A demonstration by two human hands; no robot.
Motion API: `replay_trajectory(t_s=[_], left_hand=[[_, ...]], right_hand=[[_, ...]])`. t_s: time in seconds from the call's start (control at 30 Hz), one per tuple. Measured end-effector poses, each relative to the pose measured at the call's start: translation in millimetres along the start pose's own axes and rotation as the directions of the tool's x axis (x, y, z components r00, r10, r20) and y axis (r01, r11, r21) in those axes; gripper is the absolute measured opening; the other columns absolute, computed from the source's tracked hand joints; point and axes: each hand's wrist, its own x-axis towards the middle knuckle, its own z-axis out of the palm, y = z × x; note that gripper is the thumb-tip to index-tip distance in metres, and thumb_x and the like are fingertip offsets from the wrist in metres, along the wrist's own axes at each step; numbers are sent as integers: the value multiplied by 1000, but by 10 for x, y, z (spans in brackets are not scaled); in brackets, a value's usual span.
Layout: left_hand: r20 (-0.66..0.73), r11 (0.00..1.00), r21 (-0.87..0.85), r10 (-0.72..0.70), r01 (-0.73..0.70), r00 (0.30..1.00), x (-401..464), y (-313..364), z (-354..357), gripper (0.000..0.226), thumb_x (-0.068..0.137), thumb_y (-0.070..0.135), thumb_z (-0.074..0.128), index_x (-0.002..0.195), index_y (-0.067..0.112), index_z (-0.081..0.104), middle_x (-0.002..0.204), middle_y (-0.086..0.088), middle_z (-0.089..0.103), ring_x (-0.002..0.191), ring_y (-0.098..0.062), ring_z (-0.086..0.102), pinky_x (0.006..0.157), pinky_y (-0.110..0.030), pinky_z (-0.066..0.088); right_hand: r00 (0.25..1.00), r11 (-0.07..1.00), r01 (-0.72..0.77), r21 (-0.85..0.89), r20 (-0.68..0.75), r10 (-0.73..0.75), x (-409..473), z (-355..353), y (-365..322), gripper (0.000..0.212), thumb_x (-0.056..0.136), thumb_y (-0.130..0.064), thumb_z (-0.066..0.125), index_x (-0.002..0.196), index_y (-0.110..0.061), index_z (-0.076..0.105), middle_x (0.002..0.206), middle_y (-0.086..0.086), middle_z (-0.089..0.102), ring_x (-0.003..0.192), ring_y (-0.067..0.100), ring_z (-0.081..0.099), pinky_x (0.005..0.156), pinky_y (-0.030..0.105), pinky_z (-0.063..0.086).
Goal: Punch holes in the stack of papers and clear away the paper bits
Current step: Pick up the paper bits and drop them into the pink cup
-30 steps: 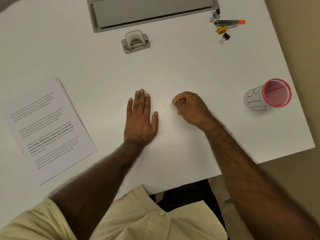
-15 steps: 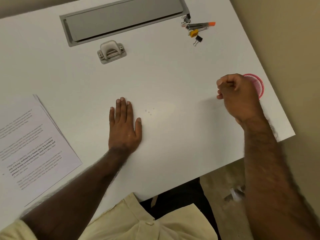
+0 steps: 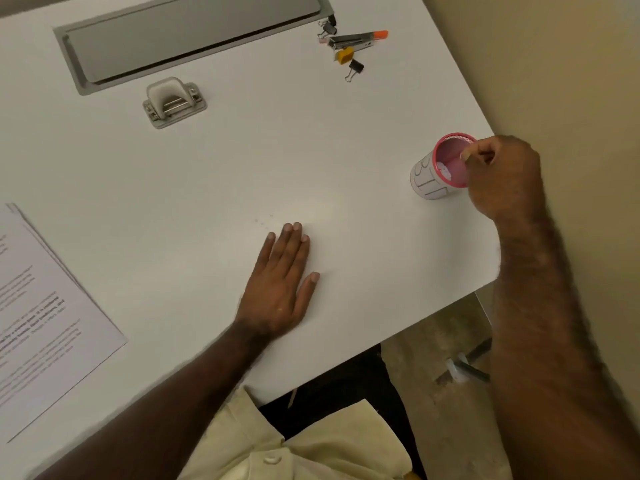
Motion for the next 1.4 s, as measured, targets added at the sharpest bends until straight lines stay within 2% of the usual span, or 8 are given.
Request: replay_trajectory(t_s=[0.17,0.47,0.63,0.83,1.0,1.1,1.2,1.4], left_hand=[[164,983,-25,183,-181,969,43,103,139,64,115,37,40,166,2,27,177,-16,19,167,-27,12,134,-50,18],[198,988,6,153,-157,968,25,83,167,65,115,42,35,169,8,21,179,-10,12,167,-22,5,137,-44,9],[202,988,5,147,-151,968,29,89,166,65,116,42,34,169,9,20,179,-9,12,167,-21,4,137,-42,8],[189,989,9,144,-148,971,26,97,156,63,115,39,36,169,8,23,179,-10,14,167,-22,6,137,-42,9],[215,990,9,134,-139,967,18,88,164,65,115,43,32,170,10,20,179,-9,12,167,-21,4,136,-43,11],[215,991,-2,133,-136,967,18,85,160,67,114,44,36,169,10,20,179,-9,12,167,-21,4,136,-45,14],[202,991,-17,133,-133,970,20,87,150,68,113,44,39,169,9,23,179,-9,14,167,-22,6,136,-46,15],[184,993,-50,117,-110,976,29,108,108,66,112,45,40,167,9,30,176,-10,23,166,-24,14,135,-46,18]], right_hand=[[1000,998,29,-48,13,-28,17,-37,99,22,101,-13,59,97,-1,78,99,17,77,83,19,59,75,21,38],[993,999,50,7,-107,-49,-13,-82,48,10,88,-18,80,96,-13,82,92,7,80,78,16,69,81,32,60],[994,996,85,-10,-63,-85,2,-86,47,16,92,-11,73,104,-11,84,101,10,82,84,18,71,83,26,55],[992,996,87,-28,-95,-89,-40,-102,19,16,93,-11,74,106,-10,82,101,10,81,86,20,73,85,30,59],[988,987,108,117,-125,-94,-168,-31,-139,20,92,-21,72,108,-17,83,94,-6,77,77,3,67,75,10,53],[986,958,168,233,-57,-159,-306,95,-325,15,89,-24,77,101,-18,83,84,-13,73,72,-5,66,75,5,52],[945,920,285,270,82,-317,-511,315,-573,12,88,-17,82,100,-14,82,85,-7,74,76,2,67,75,10,50],[761,882,397,255,445,-472,-830,866,-983,20,92,-27,82,111,-22,81,101,-9,76,90,7,68,85,12,51]])
